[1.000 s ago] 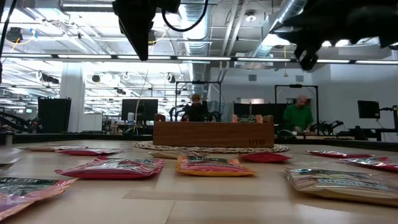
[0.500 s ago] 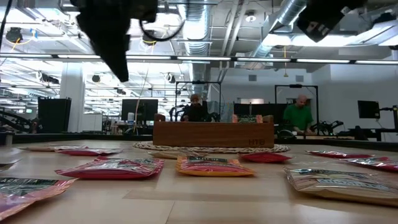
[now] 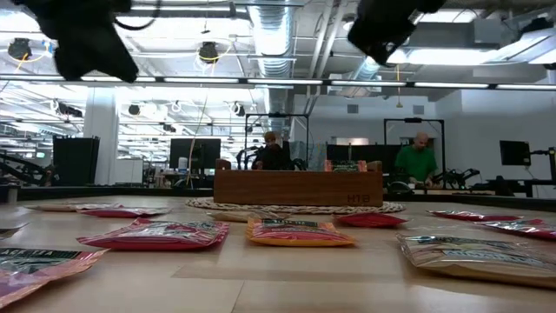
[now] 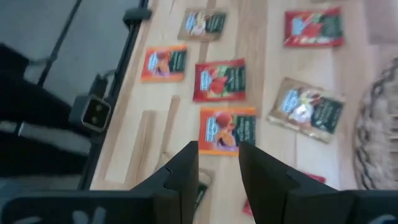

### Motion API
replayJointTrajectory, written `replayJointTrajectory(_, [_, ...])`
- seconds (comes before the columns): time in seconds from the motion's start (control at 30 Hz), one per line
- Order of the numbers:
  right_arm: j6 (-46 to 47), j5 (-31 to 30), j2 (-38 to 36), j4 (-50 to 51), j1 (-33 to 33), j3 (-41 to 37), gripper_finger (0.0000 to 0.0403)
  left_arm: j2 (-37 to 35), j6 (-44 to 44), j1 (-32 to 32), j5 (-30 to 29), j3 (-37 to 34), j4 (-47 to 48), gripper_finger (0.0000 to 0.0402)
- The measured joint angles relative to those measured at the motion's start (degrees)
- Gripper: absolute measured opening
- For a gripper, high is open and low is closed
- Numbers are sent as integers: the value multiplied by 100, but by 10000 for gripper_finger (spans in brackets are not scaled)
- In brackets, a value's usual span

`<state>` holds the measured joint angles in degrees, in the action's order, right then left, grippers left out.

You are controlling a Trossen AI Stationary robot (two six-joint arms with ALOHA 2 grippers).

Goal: Pick & Place Tea
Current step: Put the orange tea bag into the right section of the wooden organizer

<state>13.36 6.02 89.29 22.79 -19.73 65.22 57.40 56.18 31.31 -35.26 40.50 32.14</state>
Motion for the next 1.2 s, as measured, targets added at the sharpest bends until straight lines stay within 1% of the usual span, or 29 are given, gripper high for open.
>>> replayJointTrajectory(0.13, [-42, 222, 649, 309, 94, 658, 107, -679, 50, 463, -370, -380, -11, 55])
replayJointTrajectory(0.27, [-169, 468, 1272, 707, 157, 1282, 107, -1176, 25, 828, -414, -744, -36, 55])
replayJointTrajectory(0.5, [-183, 690, 2373, 1448, 182, 2357, 107, -1671, 4, 1327, -449, -1317, -142, 55])
replayJointTrajectory(0.63, [-144, 758, 2905, 1889, 198, 2793, 107, -1876, -173, 1534, -417, -1641, -599, 55])
replayJointTrajectory(0.73, [-107, 748, 3175, 2215, 204, 2957, 107, -1953, -393, 1597, -325, -1695, -617, 55])
replayJointTrajectory(0.8, [-3, 752, 3307, 2175, 236, 3022, 107, -2024, -549, 1611, -318, -1693, -653, 55])
replayJointTrajectory(0.93, [84, 729, 3395, 2152, 298, 3044, 107, -2211, -920, 1609, -273, -1693, -686, 55])
replayJointTrajectory(1.03, [165, 698, 3427, 2311, 331, 3017, 107, -2339, -1122, 1609, -256, -1693, -672, 55])
replayJointTrajectory(1.2, [165, 578, 3458, 2377, 346, 3020, 107, -2403, -1177, 1608, -256, -1691, -522, 55])
